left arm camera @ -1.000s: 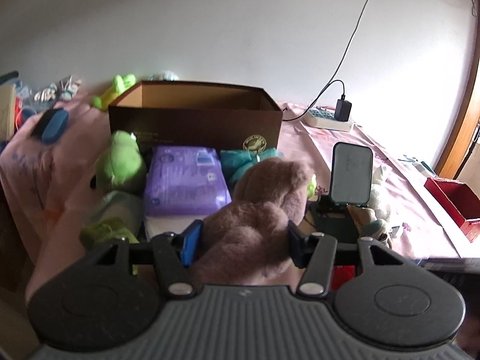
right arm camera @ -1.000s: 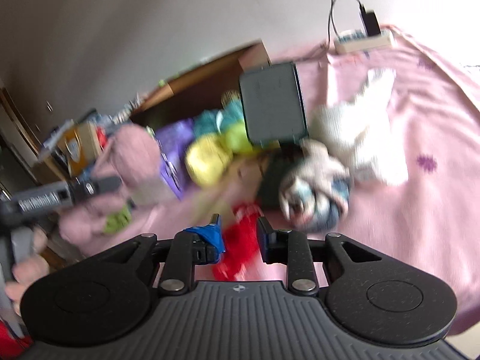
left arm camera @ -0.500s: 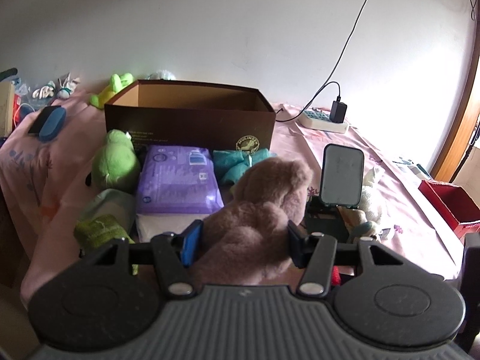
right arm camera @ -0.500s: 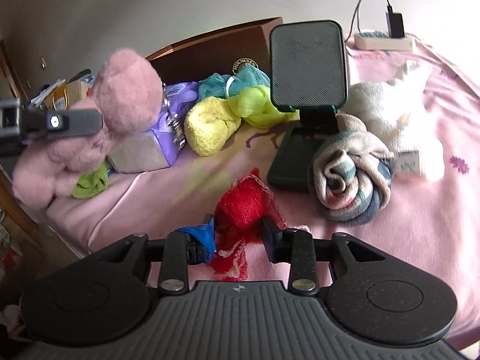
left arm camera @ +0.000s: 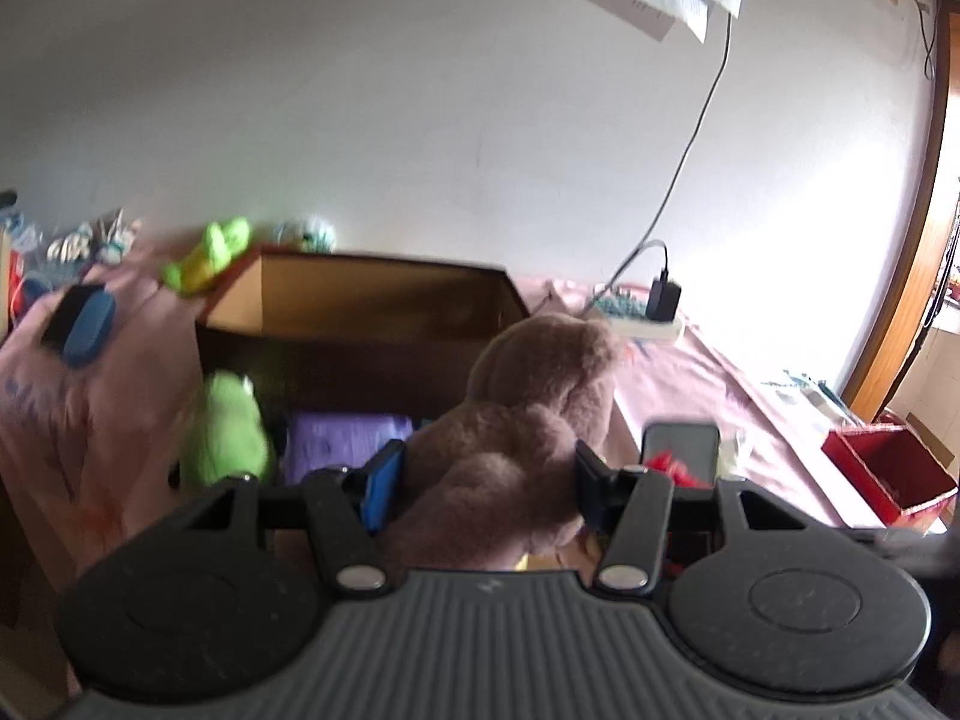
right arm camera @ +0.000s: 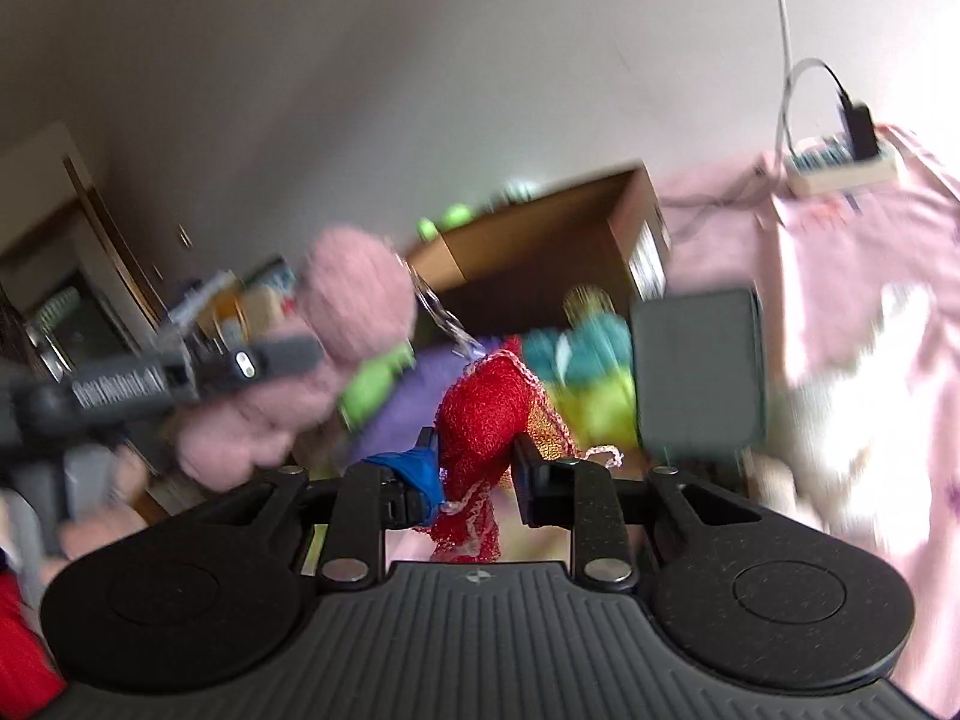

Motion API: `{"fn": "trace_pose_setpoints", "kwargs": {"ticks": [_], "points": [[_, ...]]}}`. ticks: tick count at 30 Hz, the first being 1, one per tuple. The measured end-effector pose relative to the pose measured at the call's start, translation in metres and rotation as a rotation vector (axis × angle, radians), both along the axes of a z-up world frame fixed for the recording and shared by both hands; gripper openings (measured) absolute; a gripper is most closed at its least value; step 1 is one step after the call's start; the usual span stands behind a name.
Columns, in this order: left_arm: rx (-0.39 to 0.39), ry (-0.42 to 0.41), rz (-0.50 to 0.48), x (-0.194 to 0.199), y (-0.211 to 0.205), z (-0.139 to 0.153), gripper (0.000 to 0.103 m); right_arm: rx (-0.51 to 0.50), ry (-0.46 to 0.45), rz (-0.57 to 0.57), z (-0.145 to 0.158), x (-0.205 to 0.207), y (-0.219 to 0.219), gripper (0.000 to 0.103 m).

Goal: Organize soft objects
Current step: 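Carry teddy bear and red plush over cardboard box and open both grippers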

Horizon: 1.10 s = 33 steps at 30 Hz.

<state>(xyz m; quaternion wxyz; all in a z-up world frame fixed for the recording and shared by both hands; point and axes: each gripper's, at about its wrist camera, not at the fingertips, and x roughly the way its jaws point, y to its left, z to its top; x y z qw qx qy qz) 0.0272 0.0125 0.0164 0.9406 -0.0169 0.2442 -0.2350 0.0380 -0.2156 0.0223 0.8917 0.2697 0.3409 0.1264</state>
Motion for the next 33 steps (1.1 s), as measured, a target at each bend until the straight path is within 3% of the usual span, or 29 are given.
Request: {"fn": "trace_pose_setpoints", "kwargs": {"ticks": [4, 11, 17, 25, 28, 33], "points": [[0.007, -0.049, -0.008, 0.032, -0.002, 0.021, 0.057, 0.024, -0.041, -0.008, 0.026, 0.051, -0.010, 0.006], [0.016, -0.066, 0.016, 0.109, -0.003, 0.038, 0.057, -0.116, -0.051, -0.022, 0.043, 0.138, -0.005, 0.007], [0.045, -0.017, 0.090, 0.189, -0.006, 0.028, 0.057, -0.205, 0.031, -0.055, 0.009, 0.203, -0.001, 0.007], [0.070, 0.094, 0.176, 0.272, 0.002, -0.020, 0.058, -0.286, 0.168, -0.071, -0.052, 0.256, 0.010, 0.013], [0.074, 0.141, 0.189, 0.287, 0.007, -0.033, 0.058, -0.290, 0.216, -0.075, -0.060, 0.261, 0.008, 0.014], [0.101, 0.101, 0.208, 0.279, 0.009, -0.027, 0.067, -0.294, 0.216, -0.077, -0.055, 0.255, 0.004, 0.014]]}}
